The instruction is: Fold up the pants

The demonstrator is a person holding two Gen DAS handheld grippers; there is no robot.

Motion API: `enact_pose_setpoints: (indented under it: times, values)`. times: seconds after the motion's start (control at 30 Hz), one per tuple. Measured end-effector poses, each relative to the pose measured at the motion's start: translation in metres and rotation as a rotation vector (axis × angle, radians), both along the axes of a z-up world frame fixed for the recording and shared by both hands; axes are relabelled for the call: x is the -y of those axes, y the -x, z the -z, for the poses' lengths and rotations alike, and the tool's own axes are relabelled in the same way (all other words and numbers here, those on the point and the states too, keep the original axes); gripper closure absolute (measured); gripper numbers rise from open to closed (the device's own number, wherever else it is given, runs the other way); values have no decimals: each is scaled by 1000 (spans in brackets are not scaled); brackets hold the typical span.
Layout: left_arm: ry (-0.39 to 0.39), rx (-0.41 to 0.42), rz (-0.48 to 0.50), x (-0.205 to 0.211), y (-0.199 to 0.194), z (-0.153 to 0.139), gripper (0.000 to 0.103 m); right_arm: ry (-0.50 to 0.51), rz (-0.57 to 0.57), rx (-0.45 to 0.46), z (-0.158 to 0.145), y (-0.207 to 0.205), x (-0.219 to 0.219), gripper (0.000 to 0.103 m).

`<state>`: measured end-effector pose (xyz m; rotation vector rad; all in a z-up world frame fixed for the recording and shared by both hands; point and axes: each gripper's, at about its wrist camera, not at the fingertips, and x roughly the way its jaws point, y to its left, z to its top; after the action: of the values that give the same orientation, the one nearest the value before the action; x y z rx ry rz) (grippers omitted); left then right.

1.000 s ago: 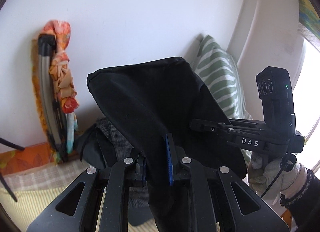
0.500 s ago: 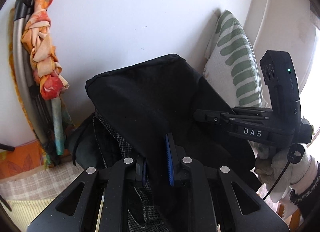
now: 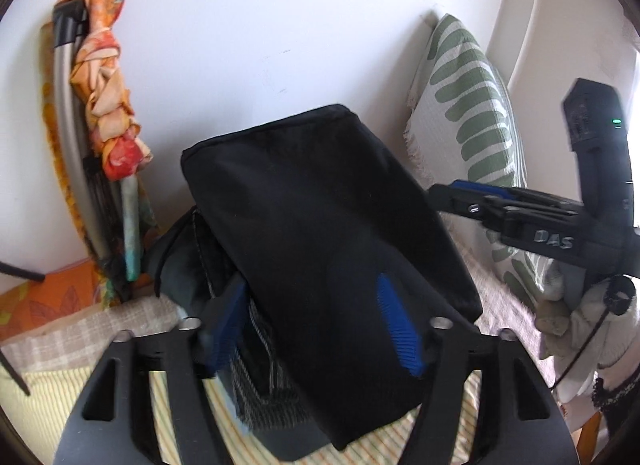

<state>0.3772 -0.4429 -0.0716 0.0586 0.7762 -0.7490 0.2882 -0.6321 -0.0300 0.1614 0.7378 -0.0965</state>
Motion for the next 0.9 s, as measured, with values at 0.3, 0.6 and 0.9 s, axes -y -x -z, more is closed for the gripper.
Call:
enact_pose_setpoints:
  times: [0.3, 0.6, 0.9]
  values:
    - [25, -49, -7, -27, 18, -5, 20, 2, -6, 14, -14, 47, -25, 48]
    - [46, 6, -43, -77, 64, -29, 20, 17, -27, 46, -25, 97, -67, 42]
    - [82, 100, -70, -148, 133, -58, 20, -6, -54, 105, -34, 151, -126, 27]
